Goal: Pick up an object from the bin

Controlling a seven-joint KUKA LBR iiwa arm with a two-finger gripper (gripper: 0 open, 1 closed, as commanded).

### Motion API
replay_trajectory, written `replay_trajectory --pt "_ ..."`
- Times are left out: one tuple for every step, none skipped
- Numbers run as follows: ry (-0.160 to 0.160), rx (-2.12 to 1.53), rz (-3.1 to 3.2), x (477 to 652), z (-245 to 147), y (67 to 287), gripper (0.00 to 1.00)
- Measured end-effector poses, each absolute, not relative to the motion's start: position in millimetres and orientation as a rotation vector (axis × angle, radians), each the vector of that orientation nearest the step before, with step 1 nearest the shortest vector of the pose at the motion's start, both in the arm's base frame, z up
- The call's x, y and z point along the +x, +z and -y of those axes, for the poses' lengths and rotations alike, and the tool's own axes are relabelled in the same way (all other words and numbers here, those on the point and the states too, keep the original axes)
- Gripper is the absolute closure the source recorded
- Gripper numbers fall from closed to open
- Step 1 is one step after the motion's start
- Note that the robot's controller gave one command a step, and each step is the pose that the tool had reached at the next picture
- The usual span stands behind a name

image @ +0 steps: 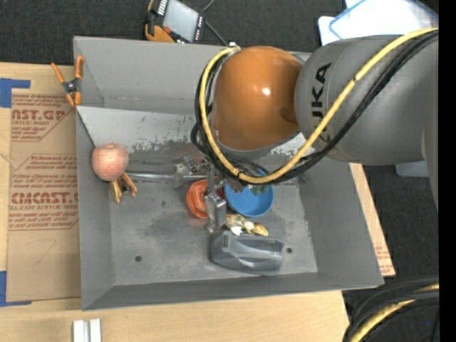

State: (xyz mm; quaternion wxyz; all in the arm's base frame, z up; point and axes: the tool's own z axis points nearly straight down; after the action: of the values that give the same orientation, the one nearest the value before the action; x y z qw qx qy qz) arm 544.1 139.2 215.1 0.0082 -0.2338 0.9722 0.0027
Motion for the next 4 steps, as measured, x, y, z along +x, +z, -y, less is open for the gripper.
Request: replay_trajectory --pt "0.006 -0.781 -3.028 524.2 -142 237 0.00" --pt "0.009 -0.793 -3.024 541.3 -122 226 1.00" --pt "0.010 -0.793 -3.024 541.2 -122 226 1.00" --pt "0.014 -0.489 -3.085 552.9 -119 186 1.00"
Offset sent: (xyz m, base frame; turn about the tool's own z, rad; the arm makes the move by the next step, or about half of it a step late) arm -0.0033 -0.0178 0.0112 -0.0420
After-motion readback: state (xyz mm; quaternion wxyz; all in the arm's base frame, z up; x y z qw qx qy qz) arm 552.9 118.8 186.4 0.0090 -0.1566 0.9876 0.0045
